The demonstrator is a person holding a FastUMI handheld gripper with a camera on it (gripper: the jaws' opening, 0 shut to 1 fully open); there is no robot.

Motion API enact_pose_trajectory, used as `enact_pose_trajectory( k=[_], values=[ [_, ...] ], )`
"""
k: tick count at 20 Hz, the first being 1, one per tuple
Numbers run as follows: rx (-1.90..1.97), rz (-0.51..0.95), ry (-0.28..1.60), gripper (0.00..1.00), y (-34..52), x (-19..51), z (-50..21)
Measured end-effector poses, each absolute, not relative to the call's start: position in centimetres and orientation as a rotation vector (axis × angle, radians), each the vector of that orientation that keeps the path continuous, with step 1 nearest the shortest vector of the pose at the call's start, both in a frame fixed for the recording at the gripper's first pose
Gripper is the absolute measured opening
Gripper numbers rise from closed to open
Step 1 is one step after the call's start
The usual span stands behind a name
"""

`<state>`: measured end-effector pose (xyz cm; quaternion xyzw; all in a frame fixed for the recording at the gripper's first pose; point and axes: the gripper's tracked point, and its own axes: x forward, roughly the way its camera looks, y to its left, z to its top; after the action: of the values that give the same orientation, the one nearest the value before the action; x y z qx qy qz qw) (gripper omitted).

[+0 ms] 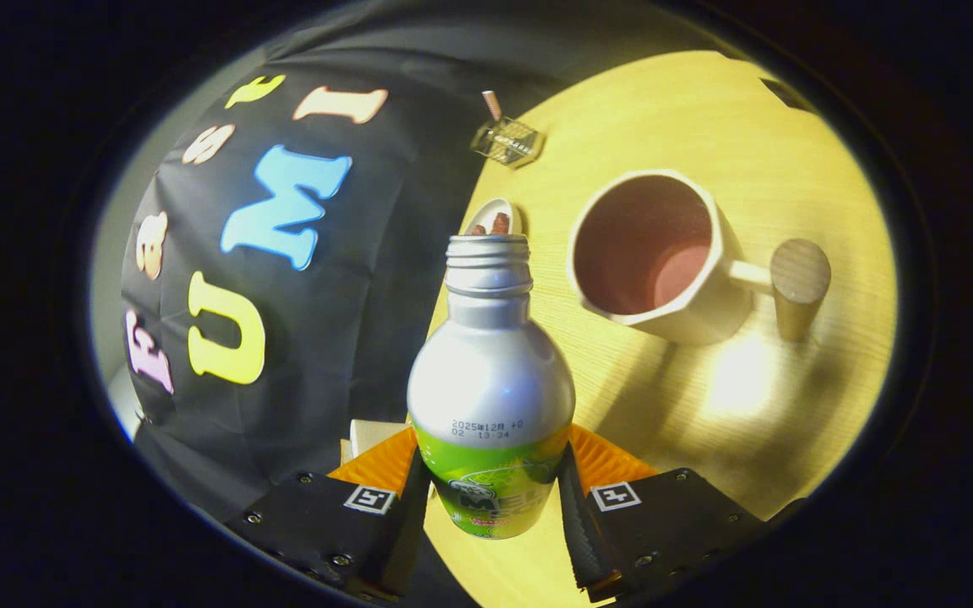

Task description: Take the bottle from table, then pour the juice into the cup, finally place the bottle on the coaster

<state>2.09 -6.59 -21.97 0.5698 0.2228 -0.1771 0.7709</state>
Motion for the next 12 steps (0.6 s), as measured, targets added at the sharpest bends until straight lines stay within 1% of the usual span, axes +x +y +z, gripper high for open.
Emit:
enact_pose_trajectory(
  k=[12],
  values=[
    [0.876, -0.376, 0.457, 0.69, -4.8, 3.2, -22.2]
  ],
)
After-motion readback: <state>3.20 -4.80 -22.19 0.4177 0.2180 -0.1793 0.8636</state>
